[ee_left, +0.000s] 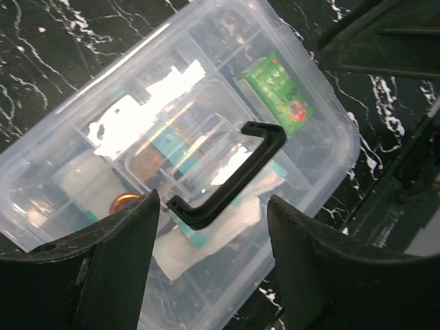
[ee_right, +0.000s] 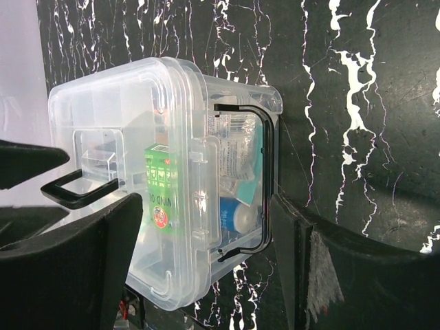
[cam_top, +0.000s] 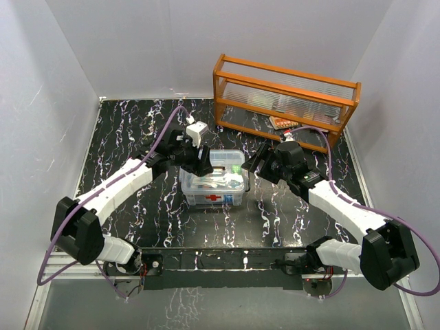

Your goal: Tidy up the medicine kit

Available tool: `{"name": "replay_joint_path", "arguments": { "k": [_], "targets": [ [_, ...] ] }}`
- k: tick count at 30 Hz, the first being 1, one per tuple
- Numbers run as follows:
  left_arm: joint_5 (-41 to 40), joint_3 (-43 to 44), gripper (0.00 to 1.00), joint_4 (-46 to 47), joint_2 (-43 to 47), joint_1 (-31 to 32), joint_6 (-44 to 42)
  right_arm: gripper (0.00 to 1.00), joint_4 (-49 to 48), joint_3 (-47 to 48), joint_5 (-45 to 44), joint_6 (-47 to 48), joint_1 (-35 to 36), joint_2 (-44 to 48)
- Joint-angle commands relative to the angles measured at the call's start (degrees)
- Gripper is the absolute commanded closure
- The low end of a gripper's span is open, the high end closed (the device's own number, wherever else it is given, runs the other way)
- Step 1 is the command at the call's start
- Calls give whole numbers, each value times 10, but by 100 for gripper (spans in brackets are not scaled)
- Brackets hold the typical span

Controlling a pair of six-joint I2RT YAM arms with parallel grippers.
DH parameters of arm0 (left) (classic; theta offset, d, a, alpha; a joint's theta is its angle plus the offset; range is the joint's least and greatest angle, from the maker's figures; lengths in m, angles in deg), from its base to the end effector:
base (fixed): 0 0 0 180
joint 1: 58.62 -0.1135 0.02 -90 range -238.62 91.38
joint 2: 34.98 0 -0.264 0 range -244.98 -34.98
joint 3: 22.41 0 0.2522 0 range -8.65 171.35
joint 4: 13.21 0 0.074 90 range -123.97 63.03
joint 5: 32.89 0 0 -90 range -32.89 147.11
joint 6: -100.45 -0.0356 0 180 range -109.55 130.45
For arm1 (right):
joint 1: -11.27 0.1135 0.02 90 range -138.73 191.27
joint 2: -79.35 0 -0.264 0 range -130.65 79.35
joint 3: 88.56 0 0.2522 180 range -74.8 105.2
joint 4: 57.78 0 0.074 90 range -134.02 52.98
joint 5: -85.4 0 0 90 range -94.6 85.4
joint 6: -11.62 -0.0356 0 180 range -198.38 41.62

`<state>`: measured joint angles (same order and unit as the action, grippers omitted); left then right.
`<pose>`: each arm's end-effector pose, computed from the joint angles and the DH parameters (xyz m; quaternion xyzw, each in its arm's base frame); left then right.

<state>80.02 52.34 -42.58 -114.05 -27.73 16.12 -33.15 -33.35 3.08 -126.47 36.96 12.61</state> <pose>0.2592 -0.1712 0.2945 0.2801 0.8228 -0.3113 0.3842 0.2242 0.1131 0.2412 0.1431 0.8786 0.3189 0.3254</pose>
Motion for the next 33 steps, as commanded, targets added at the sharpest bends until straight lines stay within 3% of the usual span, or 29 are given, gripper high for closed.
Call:
{"name": "replay_joint_path", "arguments": {
  "k": [1,10,14,19,27,33],
  "targets": [
    [-97,19,42,4,-27,3,14,28,-17,1,-6,6,-5,5],
    [-185,39,37,-1,-55,3,80,28,-12,-3,-12,5,-7,7],
    [-155,40,35,7,-44,3,82,28,-9,-4,-12,5,-9,10],
    [-83,15,31,63,-9,26,44,27,-32,-12,17,5,-13,12],
    [-152,-7,16,88,1,68,-46,19,-112,-56,63,-4,-24,12],
    [-160,-22,4,97,0,88,-89,9,-173,-87,90,-33,-27,10]
  ]
}}
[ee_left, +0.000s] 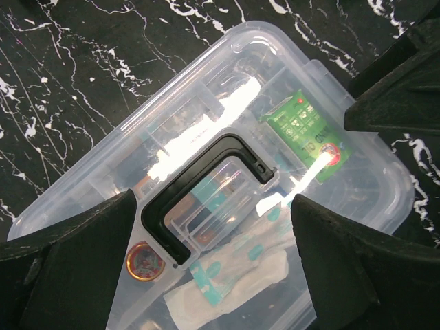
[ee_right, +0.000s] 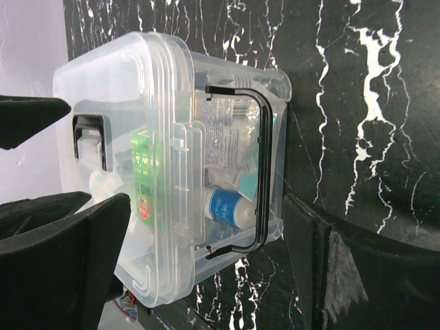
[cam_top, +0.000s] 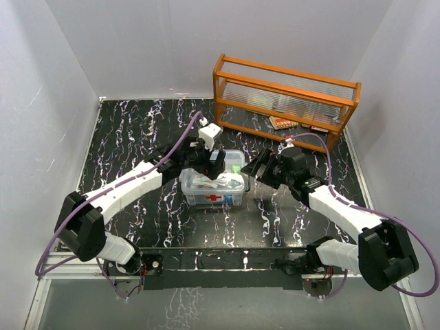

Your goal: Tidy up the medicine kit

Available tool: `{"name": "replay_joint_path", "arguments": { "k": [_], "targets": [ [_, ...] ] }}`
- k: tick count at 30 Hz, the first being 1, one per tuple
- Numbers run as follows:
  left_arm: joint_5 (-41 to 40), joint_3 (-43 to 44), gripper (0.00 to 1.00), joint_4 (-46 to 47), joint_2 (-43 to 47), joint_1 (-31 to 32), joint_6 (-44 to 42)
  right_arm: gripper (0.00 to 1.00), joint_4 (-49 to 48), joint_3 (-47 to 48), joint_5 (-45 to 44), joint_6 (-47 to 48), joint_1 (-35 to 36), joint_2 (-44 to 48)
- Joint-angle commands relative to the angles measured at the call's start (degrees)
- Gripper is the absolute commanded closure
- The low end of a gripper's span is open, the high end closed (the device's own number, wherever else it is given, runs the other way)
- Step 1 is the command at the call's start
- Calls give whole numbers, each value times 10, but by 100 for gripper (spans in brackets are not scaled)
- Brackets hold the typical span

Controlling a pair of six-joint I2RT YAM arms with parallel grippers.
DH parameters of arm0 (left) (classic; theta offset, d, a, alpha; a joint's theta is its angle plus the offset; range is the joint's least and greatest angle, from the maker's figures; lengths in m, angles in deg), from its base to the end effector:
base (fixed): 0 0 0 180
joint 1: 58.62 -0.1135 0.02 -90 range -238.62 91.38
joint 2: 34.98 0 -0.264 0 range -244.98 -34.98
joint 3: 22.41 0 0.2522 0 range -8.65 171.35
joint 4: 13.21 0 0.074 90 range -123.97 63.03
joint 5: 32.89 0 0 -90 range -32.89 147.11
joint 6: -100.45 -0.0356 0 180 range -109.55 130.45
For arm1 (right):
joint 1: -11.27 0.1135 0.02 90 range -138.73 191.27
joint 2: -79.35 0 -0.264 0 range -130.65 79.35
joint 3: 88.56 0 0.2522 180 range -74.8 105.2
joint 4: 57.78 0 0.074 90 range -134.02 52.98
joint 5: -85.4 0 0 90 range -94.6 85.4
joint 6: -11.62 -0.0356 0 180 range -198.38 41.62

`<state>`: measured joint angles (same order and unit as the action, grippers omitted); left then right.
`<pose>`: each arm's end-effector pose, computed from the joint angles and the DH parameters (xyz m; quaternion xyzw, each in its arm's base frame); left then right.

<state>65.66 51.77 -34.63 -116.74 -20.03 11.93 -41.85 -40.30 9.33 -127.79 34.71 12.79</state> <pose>0.2528 -0.2085 0.2886 0.3093 0.8025 -0.2337 0.4535 0.2206 0.1050 0.2155 0.1419 0.8677 0.3619 0.3099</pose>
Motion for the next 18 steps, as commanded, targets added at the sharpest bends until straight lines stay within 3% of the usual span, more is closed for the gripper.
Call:
{"name": "replay_joint_path", "arguments": {
  "k": [1,11,18],
  "targets": [
    [-17,-21,4,20,27,14,-55,7,-100,-25,31,-26,-5,9],
    [-75,-58,4,30,31,54,-109,2,-214,-100,55,-82,-5,-10],
    [-80,-65,5,14,23,59,-83,2,-261,-104,97,-93,-5,-35]
  ]
}}
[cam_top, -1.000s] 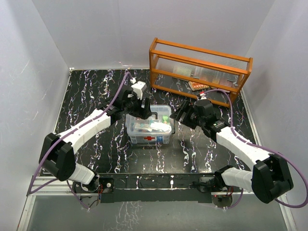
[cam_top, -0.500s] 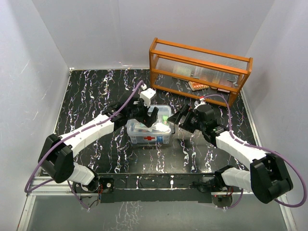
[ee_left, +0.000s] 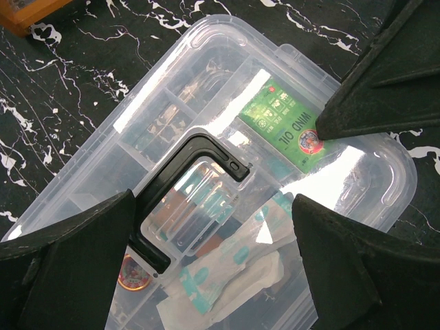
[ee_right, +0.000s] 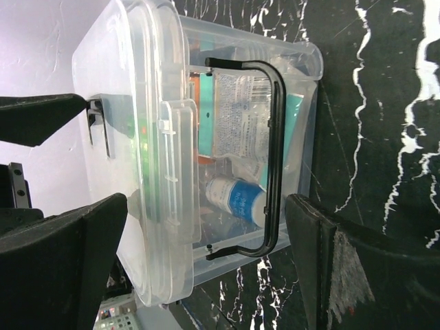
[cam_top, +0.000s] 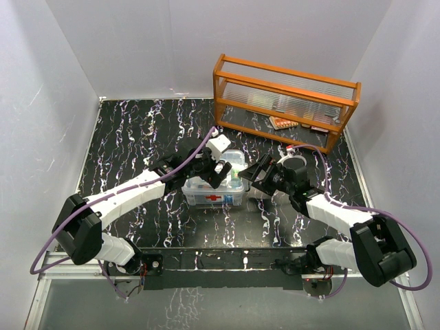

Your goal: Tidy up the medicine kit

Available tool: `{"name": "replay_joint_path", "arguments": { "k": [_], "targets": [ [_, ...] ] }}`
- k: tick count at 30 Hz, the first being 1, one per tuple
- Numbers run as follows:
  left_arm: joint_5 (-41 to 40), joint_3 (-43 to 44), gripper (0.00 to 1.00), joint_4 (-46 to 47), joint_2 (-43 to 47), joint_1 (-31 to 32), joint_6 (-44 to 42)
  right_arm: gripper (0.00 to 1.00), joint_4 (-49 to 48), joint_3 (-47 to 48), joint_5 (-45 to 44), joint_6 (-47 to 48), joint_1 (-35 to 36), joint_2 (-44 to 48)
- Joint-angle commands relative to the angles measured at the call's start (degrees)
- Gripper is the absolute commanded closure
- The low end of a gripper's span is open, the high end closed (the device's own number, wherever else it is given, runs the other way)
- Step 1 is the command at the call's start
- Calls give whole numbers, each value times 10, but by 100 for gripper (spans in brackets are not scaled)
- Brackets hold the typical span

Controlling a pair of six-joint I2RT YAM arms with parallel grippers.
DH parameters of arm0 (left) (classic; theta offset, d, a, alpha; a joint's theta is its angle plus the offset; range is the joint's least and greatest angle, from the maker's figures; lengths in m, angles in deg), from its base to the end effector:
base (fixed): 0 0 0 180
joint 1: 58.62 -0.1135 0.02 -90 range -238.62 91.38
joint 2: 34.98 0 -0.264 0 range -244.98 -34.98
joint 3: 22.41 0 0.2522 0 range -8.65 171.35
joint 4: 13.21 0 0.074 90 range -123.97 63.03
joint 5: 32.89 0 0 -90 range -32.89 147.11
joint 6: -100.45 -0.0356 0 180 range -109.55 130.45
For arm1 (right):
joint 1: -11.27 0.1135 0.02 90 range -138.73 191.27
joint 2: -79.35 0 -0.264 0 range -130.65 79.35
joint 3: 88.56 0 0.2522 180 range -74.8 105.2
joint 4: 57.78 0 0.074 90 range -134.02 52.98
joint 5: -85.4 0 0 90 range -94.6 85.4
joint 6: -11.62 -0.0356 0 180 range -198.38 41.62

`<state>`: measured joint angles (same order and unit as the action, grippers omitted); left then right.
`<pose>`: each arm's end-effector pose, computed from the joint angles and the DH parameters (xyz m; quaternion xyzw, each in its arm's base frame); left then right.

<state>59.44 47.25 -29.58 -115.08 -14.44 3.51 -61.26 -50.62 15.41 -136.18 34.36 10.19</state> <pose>0.2288 -0.2243 0.2784 0.3770 0.7637 -0.1837 0.4909 0.2131 0.1041 0.1795 0.1657 0.8314 0.4435 0.2910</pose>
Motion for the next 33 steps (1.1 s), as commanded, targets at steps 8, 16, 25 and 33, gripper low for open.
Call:
{"name": "replay_joint_path", "arguments": {
  "k": [8,16,25,33],
  "targets": [
    [-3,-19,8,-54,4,2,37,2,-85,8,72,-13,-2,-41],
    [-4,-5,10,-70,-1,2,46,12,-58,22,45,0,-2,-23],
    [-1,36,12,-118,-36,-4,82,33,74,68,-17,47,0,16],
    [4,44,13,-136,-53,-8,84,37,128,118,-36,86,16,15]
  ]
}}
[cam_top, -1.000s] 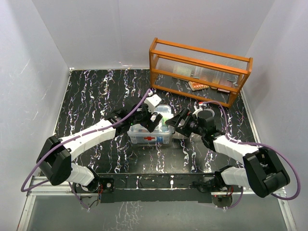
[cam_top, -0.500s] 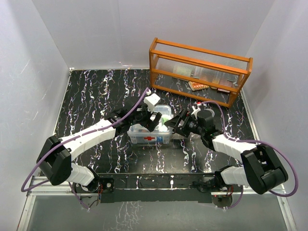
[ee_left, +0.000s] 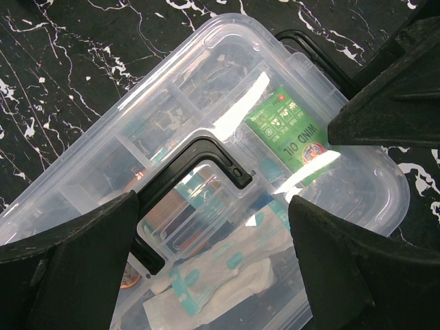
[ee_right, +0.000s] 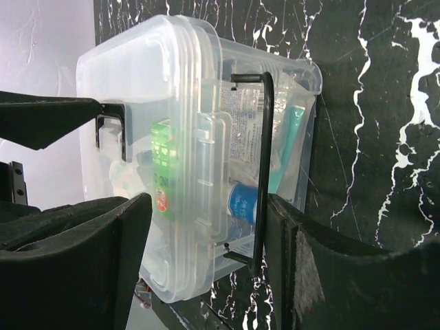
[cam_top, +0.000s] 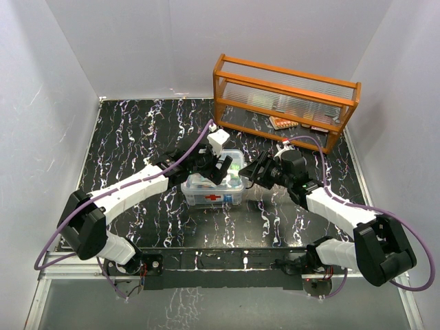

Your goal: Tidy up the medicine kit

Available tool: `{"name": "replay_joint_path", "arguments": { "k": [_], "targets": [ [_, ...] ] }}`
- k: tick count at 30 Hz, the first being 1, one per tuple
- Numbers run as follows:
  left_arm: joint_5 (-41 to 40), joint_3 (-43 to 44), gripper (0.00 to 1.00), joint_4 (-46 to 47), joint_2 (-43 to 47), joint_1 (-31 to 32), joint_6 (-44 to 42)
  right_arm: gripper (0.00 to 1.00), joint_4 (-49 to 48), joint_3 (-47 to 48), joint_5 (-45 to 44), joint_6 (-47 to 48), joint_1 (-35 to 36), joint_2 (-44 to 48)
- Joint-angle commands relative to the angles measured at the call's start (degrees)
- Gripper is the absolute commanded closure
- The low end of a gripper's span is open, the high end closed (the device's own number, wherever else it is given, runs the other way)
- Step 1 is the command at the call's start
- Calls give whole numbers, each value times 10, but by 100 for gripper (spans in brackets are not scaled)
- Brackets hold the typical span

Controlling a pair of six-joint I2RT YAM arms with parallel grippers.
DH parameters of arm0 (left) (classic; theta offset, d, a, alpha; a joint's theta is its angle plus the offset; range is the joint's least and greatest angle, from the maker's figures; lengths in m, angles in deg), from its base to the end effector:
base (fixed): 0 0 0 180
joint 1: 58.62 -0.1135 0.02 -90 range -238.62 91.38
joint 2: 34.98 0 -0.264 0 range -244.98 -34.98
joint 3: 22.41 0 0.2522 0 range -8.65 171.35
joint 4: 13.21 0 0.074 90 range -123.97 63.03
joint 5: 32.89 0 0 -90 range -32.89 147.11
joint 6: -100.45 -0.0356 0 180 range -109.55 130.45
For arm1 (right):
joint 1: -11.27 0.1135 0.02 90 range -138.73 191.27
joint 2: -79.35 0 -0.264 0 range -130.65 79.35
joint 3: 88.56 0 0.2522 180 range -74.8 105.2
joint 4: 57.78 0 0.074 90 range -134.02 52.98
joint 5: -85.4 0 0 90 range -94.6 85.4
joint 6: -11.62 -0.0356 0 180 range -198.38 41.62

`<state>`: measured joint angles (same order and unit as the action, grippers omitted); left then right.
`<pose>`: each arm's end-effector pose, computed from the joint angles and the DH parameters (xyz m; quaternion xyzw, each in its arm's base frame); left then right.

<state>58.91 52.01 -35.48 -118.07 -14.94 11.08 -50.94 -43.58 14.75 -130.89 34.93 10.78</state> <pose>0.2390 -0.2298 0.2812 0.3264 0.8065 -0.1985 0.4513 0.2219 0.1101 0.2038 0.1323 0.8494 0.4169 0.2955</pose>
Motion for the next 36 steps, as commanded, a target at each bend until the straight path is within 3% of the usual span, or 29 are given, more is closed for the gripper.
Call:
{"name": "replay_joint_path", "arguments": {
  "k": [1,6,23,26,31,36],
  "targets": [
    [10,-3,13,-79,-24,-4,8,35,33,56,-36,33,15,9],
    [11,-7,13,-80,-26,-4,7,35,92,97,-82,69,44,-4],
    [7,-14,14,-74,-27,-4,7,51,256,208,-306,99,151,-63],
    [7,-13,14,-74,-29,-5,8,49,276,219,-337,100,164,-68],
    [9,-13,14,-74,-31,-4,8,37,293,219,-361,96,167,-68],
    [10,-12,14,-76,-33,-4,9,41,304,225,-365,102,167,-67]
  ]
}}
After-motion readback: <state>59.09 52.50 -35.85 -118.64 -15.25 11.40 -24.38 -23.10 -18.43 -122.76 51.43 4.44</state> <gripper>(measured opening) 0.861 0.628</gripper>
